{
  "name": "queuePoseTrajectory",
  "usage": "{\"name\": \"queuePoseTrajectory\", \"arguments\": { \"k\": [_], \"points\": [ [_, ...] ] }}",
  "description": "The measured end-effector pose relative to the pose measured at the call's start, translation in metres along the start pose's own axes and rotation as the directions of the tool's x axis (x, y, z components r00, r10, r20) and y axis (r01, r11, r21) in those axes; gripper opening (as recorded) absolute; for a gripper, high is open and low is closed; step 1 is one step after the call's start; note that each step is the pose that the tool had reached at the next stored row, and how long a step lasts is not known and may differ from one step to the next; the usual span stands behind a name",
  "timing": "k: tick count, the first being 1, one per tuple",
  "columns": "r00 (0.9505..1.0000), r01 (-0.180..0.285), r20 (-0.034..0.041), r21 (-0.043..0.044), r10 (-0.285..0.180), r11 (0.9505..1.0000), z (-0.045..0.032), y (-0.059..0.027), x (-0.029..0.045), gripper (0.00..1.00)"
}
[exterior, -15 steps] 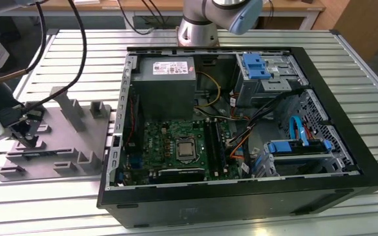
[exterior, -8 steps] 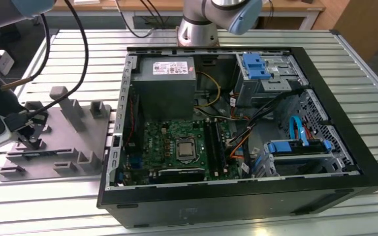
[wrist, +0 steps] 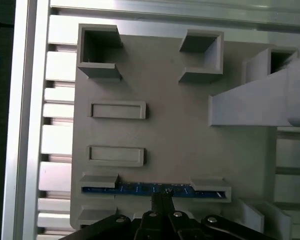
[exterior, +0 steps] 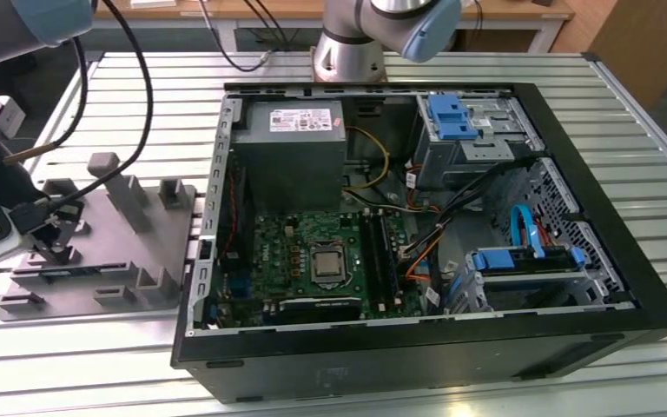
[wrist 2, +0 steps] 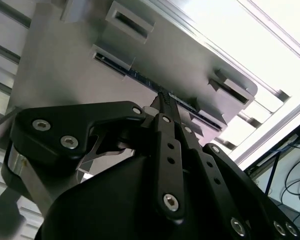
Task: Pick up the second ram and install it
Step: 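Reach for the second ram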
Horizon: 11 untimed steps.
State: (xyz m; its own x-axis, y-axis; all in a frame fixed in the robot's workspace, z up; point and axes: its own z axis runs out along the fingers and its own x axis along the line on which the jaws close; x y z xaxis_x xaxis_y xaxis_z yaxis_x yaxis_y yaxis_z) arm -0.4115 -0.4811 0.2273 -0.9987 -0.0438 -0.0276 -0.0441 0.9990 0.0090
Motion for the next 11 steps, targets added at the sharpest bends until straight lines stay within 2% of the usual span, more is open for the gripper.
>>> {"name": "queuePoseTrajectory", "arguments": {
  "k": [6,11],
  "points": [
    [1.0000,0.003,0.0000,0.0003,-0.003,1.0000,0.0107,0.0034,0.0028,0.10],
    [1.0000,0.003,-0.0003,0.0053,-0.003,1.0000,0.0110,0.0034,0.0028,0.10]
  ]
}}
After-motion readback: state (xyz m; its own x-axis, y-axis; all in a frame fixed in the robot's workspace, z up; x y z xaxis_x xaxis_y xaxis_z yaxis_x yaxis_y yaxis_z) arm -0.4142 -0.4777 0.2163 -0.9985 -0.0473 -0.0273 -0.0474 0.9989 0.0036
